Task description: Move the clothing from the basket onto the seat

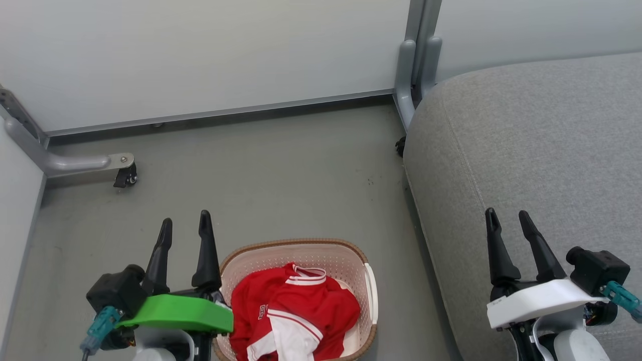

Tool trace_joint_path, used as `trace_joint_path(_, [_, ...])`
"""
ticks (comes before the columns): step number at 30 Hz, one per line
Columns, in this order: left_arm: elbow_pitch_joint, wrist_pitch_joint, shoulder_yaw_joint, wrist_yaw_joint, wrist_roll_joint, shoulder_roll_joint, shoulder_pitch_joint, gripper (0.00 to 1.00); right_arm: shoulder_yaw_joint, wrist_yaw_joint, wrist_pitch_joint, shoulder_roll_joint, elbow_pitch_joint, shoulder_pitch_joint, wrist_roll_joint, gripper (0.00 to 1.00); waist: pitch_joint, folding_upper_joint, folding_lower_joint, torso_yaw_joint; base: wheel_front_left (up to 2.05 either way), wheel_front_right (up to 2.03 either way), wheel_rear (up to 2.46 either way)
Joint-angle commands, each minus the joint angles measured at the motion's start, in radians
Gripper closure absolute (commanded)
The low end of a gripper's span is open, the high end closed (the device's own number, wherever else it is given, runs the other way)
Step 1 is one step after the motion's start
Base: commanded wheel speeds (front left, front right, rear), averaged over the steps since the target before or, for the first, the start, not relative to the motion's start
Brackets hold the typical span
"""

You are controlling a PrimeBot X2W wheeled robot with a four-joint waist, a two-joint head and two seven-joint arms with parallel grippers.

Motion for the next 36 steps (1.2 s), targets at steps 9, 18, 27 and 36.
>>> trace_joint_path(9, [-0.019, -0.028, -0.034, 0.014, 0.13, 0.007, 0.0, 0.0, 0.008, 0.001, -0.029, -0.001, -0.019, 0.01, -0.115, 0.0, -0.003, 0.0, 0.0, 0.002, 0.0, 0.0, 0.0])
trace_joint_path(18, [-0.041, -0.048, -0.053, 0.064, 0.225, 0.007, 0.01, 0.0, 0.016, 0.0, -0.049, -0.002, -0.032, 0.018, -0.196, 0.0, -0.007, 0.0, 0.0, 0.004, 0.0, 0.0, 0.0])
trace_joint_path(27, [-0.033, -0.066, -0.079, 0.056, 0.299, 0.008, 0.021, 0.0, 0.018, 0.0, -0.067, -0.002, -0.053, 0.031, -0.275, 0.0, -0.007, 0.0, 0.0, 0.013, 0.0, 0.0, 0.0])
trace_joint_path(36, [-0.017, -0.084, -0.088, 0.058, 0.369, 0.008, 0.027, 0.0, 0.031, 0.001, -0.085, -0.003, -0.061, 0.04, -0.34, 0.0, -0.015, 0.0, 0.0, 0.017, 0.0, 0.0, 0.0])
